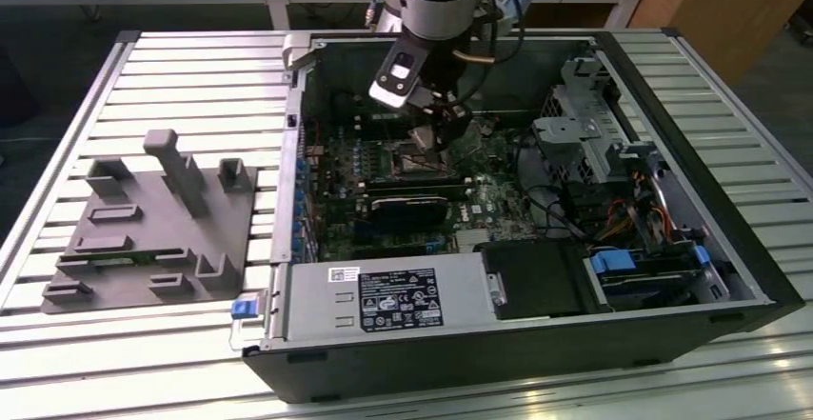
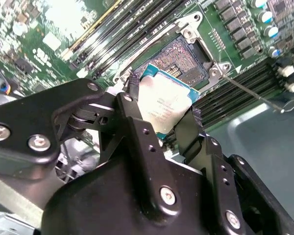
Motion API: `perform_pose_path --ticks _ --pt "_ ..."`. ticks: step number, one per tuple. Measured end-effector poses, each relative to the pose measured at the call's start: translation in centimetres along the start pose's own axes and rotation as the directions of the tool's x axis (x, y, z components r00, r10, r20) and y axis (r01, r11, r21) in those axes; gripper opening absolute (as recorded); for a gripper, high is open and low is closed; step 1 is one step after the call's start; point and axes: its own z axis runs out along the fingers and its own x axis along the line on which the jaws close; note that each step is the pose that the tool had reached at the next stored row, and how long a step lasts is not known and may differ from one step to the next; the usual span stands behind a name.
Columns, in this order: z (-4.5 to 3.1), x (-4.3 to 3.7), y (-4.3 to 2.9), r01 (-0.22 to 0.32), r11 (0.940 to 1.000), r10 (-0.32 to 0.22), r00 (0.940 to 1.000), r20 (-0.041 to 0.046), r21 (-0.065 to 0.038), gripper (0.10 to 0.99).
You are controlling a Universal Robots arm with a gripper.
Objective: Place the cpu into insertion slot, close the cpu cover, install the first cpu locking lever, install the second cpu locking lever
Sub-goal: 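Place the cpu into insertion slot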
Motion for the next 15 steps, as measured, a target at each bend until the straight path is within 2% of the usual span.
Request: perform_pose_path --ticks 4,8,12,15 --pt "0.06 0.00 0.00 -0.072 0.9974 0.072 0.9974 0.0059 -0.002 0.537" --pt "0.12 0.00 -0.01 -0.142 0.9898 0.143 0.9897 0.0117 -0.003 0.537" --pt "0.27 -0.01 -0.02 -0.215 0.9767 0.215 0.9765 0.0175 -0.006 0.537" --pt "0.41 -0.01 -0.03 -0.267 0.9638 0.267 0.9635 0.0215 -0.008 0.537"
